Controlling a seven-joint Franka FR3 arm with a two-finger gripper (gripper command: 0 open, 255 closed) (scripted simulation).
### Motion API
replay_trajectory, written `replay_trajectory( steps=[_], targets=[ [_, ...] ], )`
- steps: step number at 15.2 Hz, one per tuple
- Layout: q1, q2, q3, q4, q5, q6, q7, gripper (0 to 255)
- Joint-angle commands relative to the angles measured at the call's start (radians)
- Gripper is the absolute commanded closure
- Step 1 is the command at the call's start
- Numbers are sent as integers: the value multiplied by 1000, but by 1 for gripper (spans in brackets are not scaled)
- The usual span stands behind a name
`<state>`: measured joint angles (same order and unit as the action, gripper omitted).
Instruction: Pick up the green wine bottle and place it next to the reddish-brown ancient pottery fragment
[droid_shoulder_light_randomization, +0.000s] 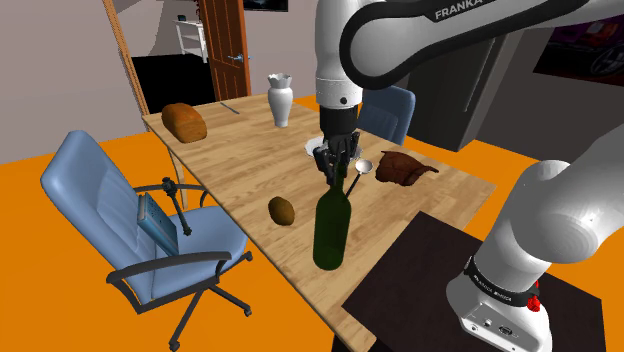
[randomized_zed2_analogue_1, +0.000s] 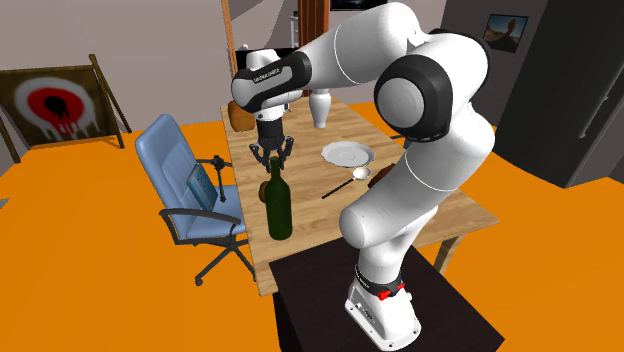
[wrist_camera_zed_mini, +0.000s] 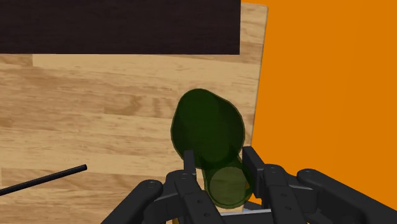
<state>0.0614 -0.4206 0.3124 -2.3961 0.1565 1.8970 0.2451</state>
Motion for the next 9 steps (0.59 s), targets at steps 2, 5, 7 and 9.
replay_trajectory(
  steps=[2,5,7,9],
  targets=[
    [0,0,0,0,0,0,0,255],
    [0,-7,-3,21,-1,-28,0,255],
    [-1,-13,-7,43,-2,-56,0,255],
    [-2,-18,-10,66,-4,-84,1,255]
  ],
)
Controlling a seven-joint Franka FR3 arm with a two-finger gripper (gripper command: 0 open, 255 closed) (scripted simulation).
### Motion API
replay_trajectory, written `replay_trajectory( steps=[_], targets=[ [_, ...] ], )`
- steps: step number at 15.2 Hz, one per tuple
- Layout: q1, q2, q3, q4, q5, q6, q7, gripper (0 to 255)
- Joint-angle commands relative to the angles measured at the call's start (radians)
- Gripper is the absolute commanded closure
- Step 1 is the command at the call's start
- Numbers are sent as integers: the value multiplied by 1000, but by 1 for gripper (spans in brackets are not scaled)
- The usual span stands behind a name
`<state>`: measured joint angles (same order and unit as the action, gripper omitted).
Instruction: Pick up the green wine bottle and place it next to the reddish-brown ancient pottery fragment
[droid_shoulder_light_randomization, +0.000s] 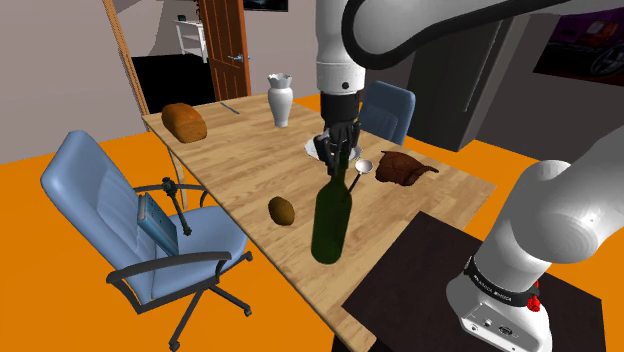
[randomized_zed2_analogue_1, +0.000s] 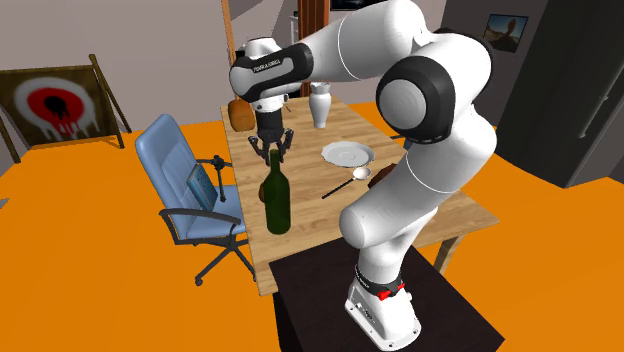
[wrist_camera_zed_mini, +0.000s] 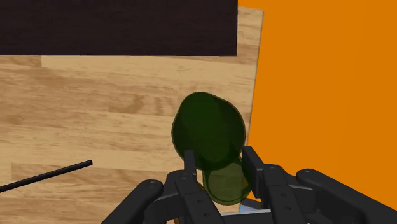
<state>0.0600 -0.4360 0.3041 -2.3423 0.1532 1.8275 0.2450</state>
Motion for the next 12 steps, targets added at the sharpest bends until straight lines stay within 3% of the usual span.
replay_trajectory(
  steps=[1,12],
  targets=[
    [-1,-5,-3,24,-1,-29,1,255],
    [-5,-13,-17,165,-11,-177,5,255]
  ],
)
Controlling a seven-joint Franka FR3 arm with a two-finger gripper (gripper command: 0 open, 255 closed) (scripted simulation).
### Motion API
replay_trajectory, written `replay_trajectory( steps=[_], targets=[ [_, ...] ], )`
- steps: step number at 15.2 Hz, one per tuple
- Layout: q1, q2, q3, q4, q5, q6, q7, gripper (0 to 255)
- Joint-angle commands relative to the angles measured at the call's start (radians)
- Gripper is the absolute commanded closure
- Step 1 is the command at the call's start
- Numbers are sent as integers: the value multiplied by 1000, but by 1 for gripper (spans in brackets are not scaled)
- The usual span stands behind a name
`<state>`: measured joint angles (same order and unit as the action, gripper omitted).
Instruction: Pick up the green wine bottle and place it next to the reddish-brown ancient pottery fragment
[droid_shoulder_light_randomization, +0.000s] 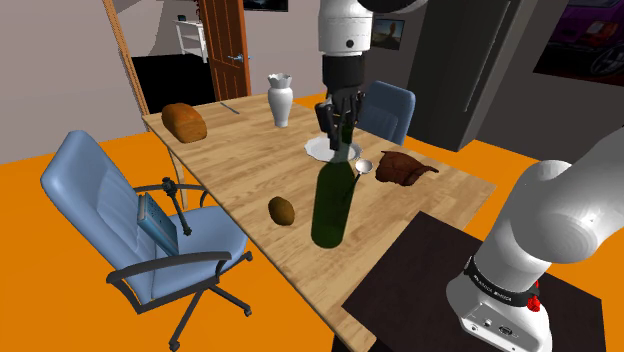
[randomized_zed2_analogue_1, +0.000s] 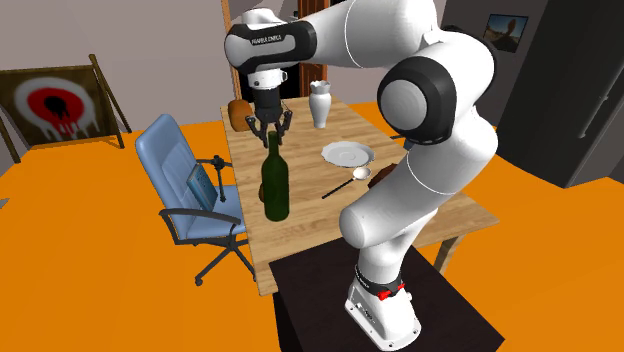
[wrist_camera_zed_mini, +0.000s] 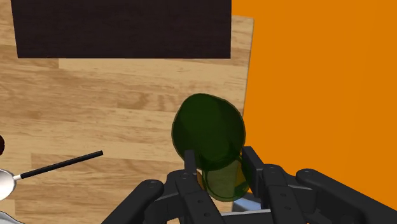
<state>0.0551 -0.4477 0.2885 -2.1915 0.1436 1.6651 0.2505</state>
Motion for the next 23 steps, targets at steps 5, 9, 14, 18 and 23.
replay_trajectory(
  steps=[5,9,14,18,23],
  targets=[
    [-3,5,-7,86,-6,-81,3,255],
    [-5,13,-10,147,-9,-134,6,255],
    [-8,29,-14,228,-14,-200,11,255],
    [-11,45,-15,297,-18,-253,15,255],
    [-13,71,-16,389,-24,-320,22,255]
  ],
)
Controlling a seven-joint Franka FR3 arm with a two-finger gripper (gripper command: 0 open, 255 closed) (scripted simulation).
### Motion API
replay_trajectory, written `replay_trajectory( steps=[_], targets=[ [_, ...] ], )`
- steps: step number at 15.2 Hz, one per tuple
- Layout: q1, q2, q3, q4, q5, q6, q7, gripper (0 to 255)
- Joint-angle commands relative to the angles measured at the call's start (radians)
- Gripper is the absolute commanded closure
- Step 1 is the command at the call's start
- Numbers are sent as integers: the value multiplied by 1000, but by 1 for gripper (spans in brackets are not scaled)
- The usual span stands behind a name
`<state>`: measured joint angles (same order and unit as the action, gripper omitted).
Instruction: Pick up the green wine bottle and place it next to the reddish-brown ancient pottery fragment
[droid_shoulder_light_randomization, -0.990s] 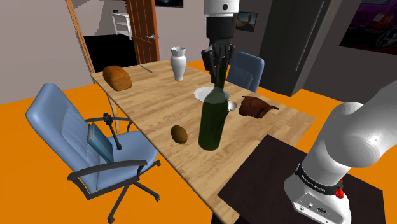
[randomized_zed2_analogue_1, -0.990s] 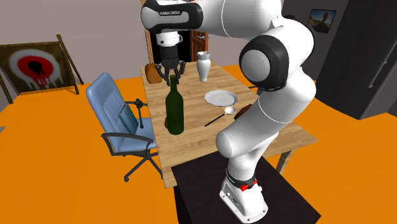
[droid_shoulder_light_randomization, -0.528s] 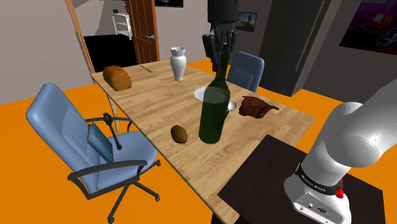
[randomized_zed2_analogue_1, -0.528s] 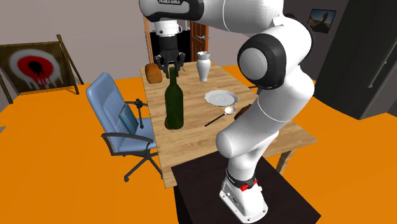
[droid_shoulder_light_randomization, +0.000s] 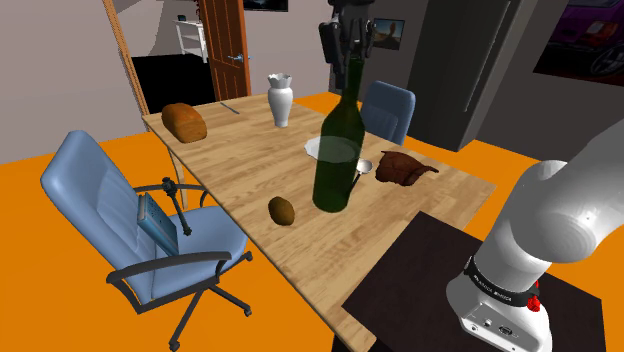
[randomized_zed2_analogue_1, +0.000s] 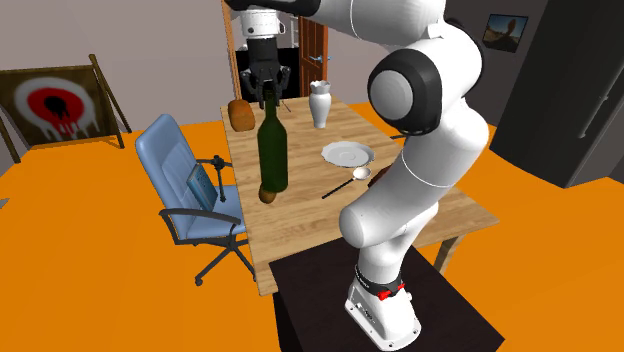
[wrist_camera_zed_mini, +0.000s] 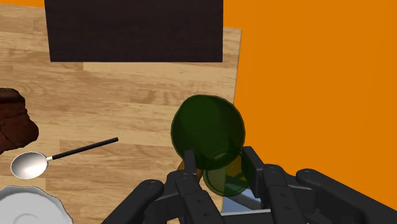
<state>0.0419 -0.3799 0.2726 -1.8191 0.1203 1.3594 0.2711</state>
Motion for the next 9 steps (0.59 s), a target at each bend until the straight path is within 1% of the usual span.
replay_trajectory(
  steps=[1,9],
  targets=[
    [-1,9,0,36,-2,-28,3,255],
    [-4,65,3,204,-11,-140,18,255]
  ],
)
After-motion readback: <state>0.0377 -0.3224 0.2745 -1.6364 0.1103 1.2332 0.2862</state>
